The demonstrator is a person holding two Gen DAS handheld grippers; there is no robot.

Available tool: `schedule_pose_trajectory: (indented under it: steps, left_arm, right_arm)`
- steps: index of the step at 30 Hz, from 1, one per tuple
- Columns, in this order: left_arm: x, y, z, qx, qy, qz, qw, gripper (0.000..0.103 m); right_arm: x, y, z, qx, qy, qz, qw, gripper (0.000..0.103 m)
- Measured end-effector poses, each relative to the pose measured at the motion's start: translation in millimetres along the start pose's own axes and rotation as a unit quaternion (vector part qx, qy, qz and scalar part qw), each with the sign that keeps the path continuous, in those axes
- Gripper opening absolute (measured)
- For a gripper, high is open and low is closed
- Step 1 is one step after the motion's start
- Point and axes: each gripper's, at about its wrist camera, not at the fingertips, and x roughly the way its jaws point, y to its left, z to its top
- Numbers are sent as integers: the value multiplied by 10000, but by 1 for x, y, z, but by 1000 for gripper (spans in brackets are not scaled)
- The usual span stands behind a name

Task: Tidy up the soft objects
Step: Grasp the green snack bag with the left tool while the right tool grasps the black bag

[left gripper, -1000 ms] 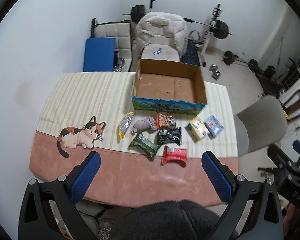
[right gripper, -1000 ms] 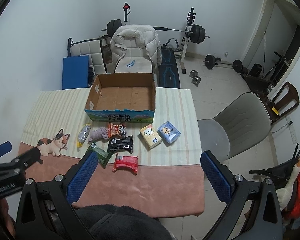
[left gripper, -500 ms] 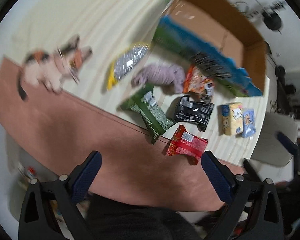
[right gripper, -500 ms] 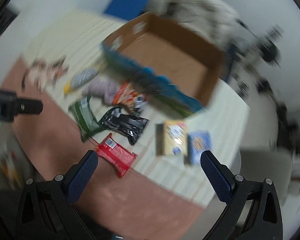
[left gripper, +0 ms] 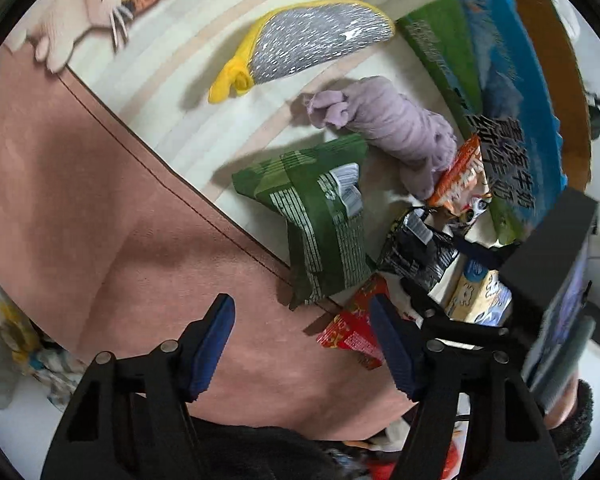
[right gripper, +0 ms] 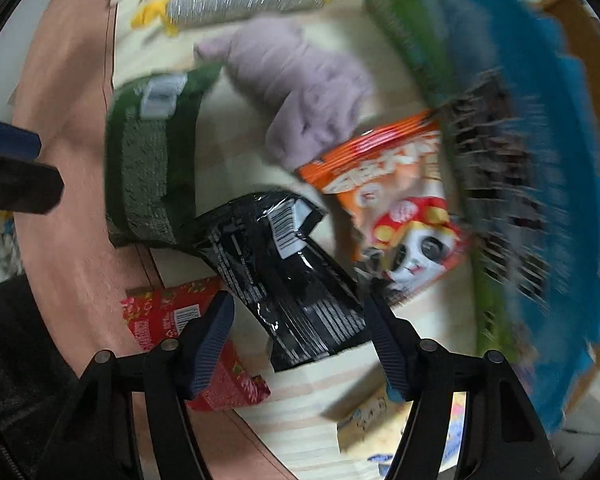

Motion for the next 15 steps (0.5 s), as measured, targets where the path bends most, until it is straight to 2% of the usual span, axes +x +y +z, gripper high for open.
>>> schedule_pose_trajectory:
  steps: [4, 5, 7, 10, 11, 13, 15]
  left_arm:
    - [10, -1, 7, -49, 152, -46, 9999, 67]
    - [12, -2, 10, -23, 176, -55, 9998, 67]
    - [17, -7, 13, 18, 223, -23, 9997, 67]
    - [25, -17, 21, 138, 262, 51, 9995, 67]
    - [28, -21, 24, 175, 272, 115, 9994, 67]
    - [35, -27, 31, 261, 280, 291, 9988, 67]
    - [43, -31, 36, 344, 282, 546, 9975, 67]
  right_arm:
    - [19, 1, 2, -10, 107, -9, 9999, 69]
    - [20, 0, 2, 92, 95, -13, 9999, 66]
    - [23, -7, 4, 515, 75, 168, 9985, 61]
    - [29, -21, -3, 1404, 112, 514, 9887, 57]
    - [33, -26, -10, 1845, 147, 657, 9805, 56]
    - [41, -40, -23, 2696, 242, 1127, 9560, 56]
    - [52, -49, -39, 3492, 277, 1646, 9220, 56]
